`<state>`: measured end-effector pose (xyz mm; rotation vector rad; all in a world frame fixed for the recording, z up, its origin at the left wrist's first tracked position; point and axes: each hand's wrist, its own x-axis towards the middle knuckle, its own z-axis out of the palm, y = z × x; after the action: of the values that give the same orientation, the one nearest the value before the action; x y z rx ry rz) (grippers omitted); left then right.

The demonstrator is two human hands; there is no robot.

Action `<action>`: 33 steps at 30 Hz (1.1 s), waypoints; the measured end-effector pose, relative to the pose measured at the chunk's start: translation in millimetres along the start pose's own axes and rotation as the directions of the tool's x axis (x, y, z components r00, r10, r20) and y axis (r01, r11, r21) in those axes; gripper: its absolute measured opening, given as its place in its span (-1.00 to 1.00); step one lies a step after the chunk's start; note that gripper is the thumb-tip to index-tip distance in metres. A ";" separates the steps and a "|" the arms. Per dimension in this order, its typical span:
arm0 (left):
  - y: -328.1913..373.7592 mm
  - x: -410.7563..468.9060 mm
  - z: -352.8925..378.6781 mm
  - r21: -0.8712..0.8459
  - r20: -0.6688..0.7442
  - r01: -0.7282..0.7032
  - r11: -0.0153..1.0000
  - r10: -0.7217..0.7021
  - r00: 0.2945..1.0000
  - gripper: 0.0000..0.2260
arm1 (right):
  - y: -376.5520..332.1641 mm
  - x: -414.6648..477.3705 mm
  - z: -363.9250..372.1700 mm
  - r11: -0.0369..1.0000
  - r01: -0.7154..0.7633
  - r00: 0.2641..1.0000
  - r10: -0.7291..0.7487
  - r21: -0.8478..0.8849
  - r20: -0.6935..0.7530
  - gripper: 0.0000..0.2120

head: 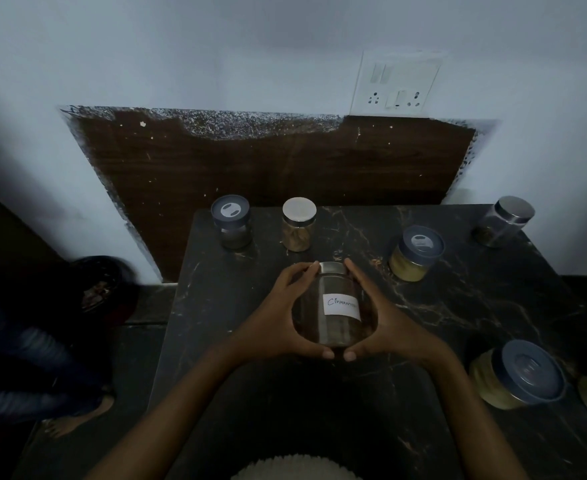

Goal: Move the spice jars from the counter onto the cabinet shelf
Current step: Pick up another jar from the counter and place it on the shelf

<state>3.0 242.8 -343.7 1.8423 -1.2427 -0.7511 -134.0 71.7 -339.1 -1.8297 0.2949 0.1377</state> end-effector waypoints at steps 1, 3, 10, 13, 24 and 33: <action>-0.6 -0.3 -0.9 0.000 -0.014 -0.005 1.000 0.005 1.000 -0.02 | 0.2 -0.2 -1.7 1.000 0.003 1.000 -0.003 0.011 0.010 0.22; -1.3 -1.3 -2.2 -0.017 -0.041 -0.011 1.000 0.011 0.999 -0.02 | 0.0 -1.7 -5.6 0.999 0.003 1.000 -0.004 0.043 0.031 0.20; 1.4 -2.9 -3.6 -0.110 0.023 0.027 0.994 -0.024 0.999 0.05 | -3.8 -0.6 -10.3 1.000 0.001 0.999 -0.002 0.013 0.043 0.14; -0.5 0.7 -3.8 -0.059 0.037 0.048 0.997 -0.046 0.998 0.07 | -6.8 0.7 -7.7 1.000 -0.007 1.000 0.007 -0.024 0.018 0.18; 19.2 14.9 -33.2 -0.122 0.033 -0.048 0.991 0.053 0.998 0.03 | -38.0 10.4 -21.1 0.988 0.082 0.996 -0.085 -0.134 -0.014 0.24; 94.7 41.1 -106.0 0.010 -0.062 -0.275 0.961 0.275 0.959 0.11 | -129.5 14.6 -65.7 0.928 0.306 0.936 -0.334 -0.213 -0.108 0.26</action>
<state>57.5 212.2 -209.6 1.6353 -1.4208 -0.5347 -88.7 39.4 -204.2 -2.0591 0.0784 -0.2017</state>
